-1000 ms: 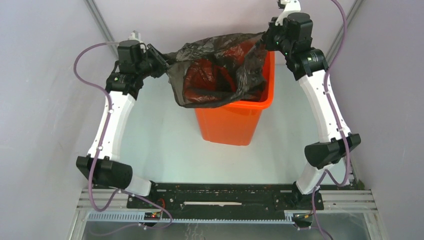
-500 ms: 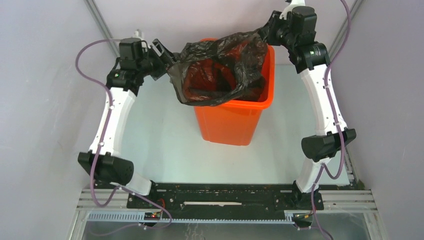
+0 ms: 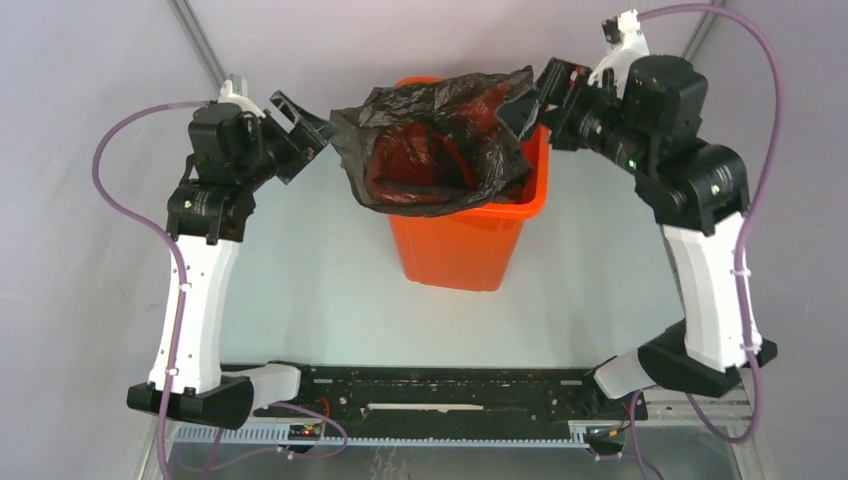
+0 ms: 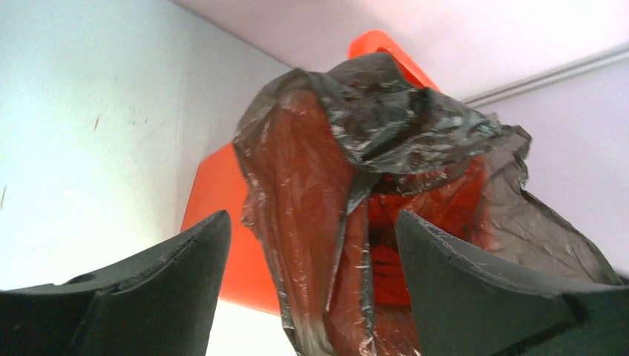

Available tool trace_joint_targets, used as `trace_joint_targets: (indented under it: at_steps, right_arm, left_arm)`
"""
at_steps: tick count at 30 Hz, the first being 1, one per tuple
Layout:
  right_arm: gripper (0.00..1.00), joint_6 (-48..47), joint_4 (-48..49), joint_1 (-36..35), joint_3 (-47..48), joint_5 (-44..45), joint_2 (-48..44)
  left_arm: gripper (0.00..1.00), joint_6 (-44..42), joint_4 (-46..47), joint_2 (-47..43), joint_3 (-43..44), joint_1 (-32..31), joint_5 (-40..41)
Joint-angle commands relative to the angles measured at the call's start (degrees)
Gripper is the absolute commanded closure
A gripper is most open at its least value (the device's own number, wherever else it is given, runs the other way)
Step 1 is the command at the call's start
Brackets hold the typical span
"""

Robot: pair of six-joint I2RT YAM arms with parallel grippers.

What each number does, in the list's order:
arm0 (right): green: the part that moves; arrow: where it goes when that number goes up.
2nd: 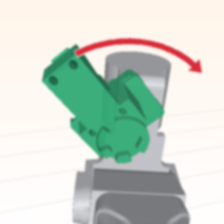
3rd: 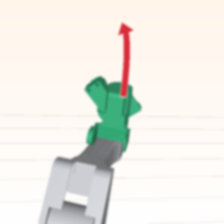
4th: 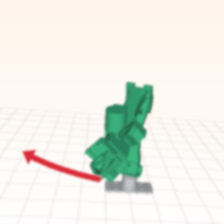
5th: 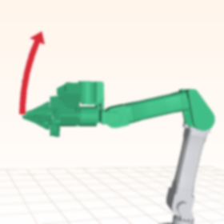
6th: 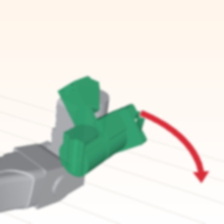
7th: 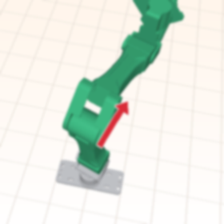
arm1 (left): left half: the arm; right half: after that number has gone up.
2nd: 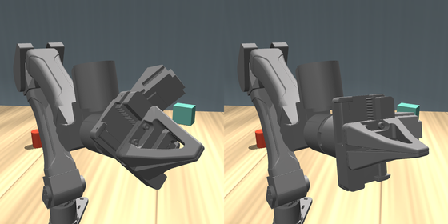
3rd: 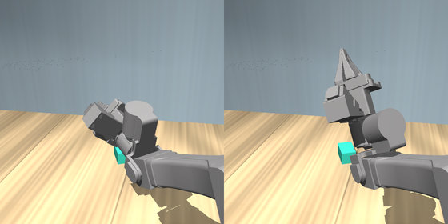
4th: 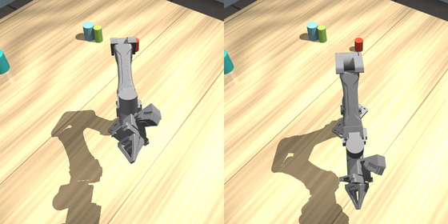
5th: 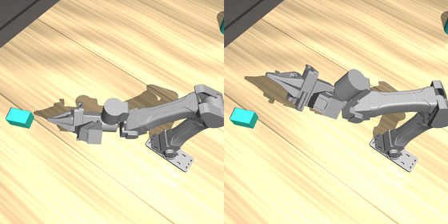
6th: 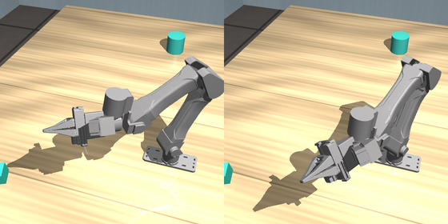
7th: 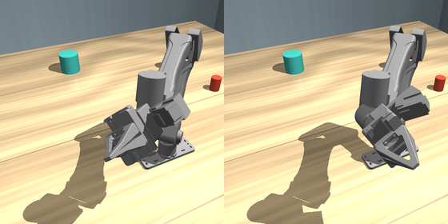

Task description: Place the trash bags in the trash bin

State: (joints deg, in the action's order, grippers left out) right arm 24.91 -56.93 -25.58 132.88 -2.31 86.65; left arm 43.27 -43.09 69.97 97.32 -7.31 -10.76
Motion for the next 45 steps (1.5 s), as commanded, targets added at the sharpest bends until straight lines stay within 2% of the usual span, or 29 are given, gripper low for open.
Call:
trace_joint_targets:
  at_steps: [1, 5, 9, 11, 13, 15, 19, 23, 26, 28, 32, 35, 38, 39, 41, 43, 44, 45]
  right_arm:
    - [0.00, 5.9, -9.1, -8.5, 1.3, 6.9, -3.5]
    - [0.00, 8.9, -12.1, -16.6, -0.4, 15.6, -5.1]
    - [0.00, 8.2, -14.0, -21.4, 0.2, 20.6, -4.0]
    - [0.00, 6.7, -14.3, -23.5, 1.4, 23.0, -2.6]
    - [0.02, 6.1, -16.1, -24.3, 3.5, 25.6, -0.9]
    - [0.13, 5.8, -17.4, -24.7, 4.0, 28.7, -0.2]
    - [0.30, 5.9, -17.5, -24.8, -2.8, 32.5, -3.9]
    - [0.41, 4.8, -12.5, -24.2, -16.5, 32.3, -13.3]
    - [0.51, 5.4, -9.8, -22.5, -23.2, 30.4, -18.2]
    - [0.53, 6.2, -8.4, -21.7, -26.6, 29.1, -20.6]
    - [0.51, 7.8, -6.7, -20.6, -31.1, 27.0, -24.5]
    - [0.40, 8.6, -6.7, -18.5, -33.8, 26.3, -26.6]
    - [0.37, 9.1, -6.6, -14.4, -36.3, 23.5, -28.2]
    - [0.40, 9.1, -6.3, -13.0, -37.3, 22.3, -28.7]
    - [0.59, 8.8, -5.0, -11.1, -40.7, 20.0, -29.8]
    - [0.76, 8.9, -4.0, -9.2, -43.6, 17.3, -30.6]
    - [0.81, 9.2, -3.9, -8.5, -44.4, 16.2, -30.8]
    - [0.83, 9.4, -4.2, -7.9, -45.1, 15.2, -30.9]
  left_arm:
    - [0.14, 8.6, -5.3, -1.1, -3.3, 0.5, 5.1]
    - [0.13, 18.0, -3.9, -6.7, -12.3, 0.5, 1.8]
    - [0.14, 22.2, -2.3, -9.6, -18.0, 0.5, -1.2]
    - [0.17, 22.9, -1.2, -9.5, -19.6, 0.3, -3.2]
    - [0.25, 23.9, 1.2, -9.2, -21.1, 0.3, -5.5]
    - [0.31, 24.5, 3.0, -8.9, -22.1, 0.1, -6.2]
    - [0.33, 24.5, 6.5, -7.1, -23.6, 0.0, -7.6]
    - [0.21, 24.6, 9.8, -5.1, -22.8, -0.6, -10.1]
    - [0.17, 24.6, 11.0, -5.9, -23.4, -0.9, -9.5]
    - [0.18, 24.9, 11.6, -6.1, -24.2, -0.9, -9.7]
    - [0.33, 27.5, 15.5, -5.2, -27.0, -1.1, -12.9]
    - [0.53, 28.9, 17.7, -5.4, -29.4, -1.3, -13.2]
    - [0.70, 28.1, 17.8, -6.5, -30.6, -1.5, -12.0]
    - [0.75, 27.3, 17.5, -6.8, -30.8, -1.5, -11.7]
    - [0.82, 26.4, 16.8, -7.7, -31.5, -1.5, -11.2]
    - [0.94, 26.1, 16.1, -8.7, -32.7, -1.6, -11.0]
    - [0.99, 26.0, 15.6, -9.5, -33.3, -1.6, -10.7]
    - [1.00, 25.8, 15.2, -10.4, -33.9, -1.7, -10.1]
